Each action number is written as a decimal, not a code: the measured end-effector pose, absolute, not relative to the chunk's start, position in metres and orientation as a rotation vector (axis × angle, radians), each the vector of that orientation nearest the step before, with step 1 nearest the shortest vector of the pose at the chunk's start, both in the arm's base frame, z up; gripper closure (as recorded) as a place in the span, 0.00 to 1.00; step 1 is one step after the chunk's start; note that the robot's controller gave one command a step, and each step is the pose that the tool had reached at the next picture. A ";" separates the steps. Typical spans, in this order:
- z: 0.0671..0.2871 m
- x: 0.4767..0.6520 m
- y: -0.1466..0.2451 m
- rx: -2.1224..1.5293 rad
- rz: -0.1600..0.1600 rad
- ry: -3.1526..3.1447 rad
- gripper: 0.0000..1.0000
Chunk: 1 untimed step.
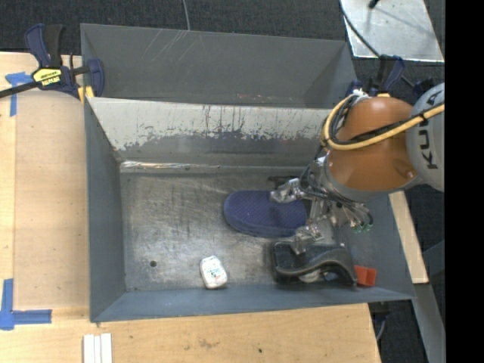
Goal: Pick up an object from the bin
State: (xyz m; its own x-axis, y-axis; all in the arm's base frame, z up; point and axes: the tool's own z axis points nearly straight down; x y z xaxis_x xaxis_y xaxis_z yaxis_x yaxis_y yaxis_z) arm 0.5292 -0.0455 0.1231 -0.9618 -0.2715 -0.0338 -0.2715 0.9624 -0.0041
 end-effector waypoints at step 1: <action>0.099 0.561 -0.022 -0.427 -0.002 3.089 0.00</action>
Offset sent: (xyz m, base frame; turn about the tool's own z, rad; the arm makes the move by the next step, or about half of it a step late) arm 0.0247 0.0215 -0.0296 0.0037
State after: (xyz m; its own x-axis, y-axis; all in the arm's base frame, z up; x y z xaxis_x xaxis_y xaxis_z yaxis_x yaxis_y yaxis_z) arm 0.5613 -0.0216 0.0986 -0.9623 -0.2710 -0.0228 -0.2709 0.9626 -0.0047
